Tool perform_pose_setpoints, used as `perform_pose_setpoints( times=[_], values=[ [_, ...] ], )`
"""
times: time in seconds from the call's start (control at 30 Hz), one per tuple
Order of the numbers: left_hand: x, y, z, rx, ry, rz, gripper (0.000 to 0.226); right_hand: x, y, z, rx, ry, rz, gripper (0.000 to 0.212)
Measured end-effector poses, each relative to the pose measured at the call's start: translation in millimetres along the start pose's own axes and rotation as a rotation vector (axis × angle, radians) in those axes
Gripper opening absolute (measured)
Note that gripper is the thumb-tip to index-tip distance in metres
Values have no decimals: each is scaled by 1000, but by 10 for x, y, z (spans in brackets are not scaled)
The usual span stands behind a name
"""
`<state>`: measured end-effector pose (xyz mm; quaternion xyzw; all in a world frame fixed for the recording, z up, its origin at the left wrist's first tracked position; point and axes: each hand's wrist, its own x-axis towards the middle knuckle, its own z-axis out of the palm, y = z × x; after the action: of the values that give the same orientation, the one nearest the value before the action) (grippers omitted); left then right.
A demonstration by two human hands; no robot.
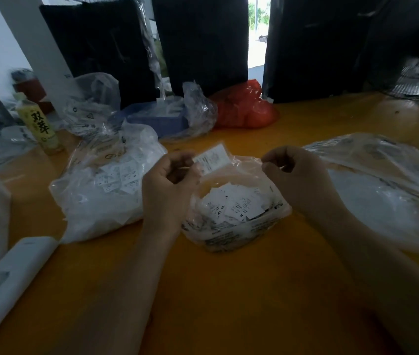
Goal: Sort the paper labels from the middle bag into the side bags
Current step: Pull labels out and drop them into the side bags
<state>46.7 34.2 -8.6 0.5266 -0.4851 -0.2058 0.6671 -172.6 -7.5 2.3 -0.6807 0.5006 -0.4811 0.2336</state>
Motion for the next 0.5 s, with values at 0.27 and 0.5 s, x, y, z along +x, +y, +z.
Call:
perform_pose_setpoints(
  times=[0.27, 0.5],
  values=[
    [334, 107, -660, 625, 561, 383, 27, 101, 61, -397, -1016, -50, 65, 28],
    [394, -116, -813, 983, 219, 137, 25, 201, 230, -571, -1133, -318, 260, 13]
  ],
)
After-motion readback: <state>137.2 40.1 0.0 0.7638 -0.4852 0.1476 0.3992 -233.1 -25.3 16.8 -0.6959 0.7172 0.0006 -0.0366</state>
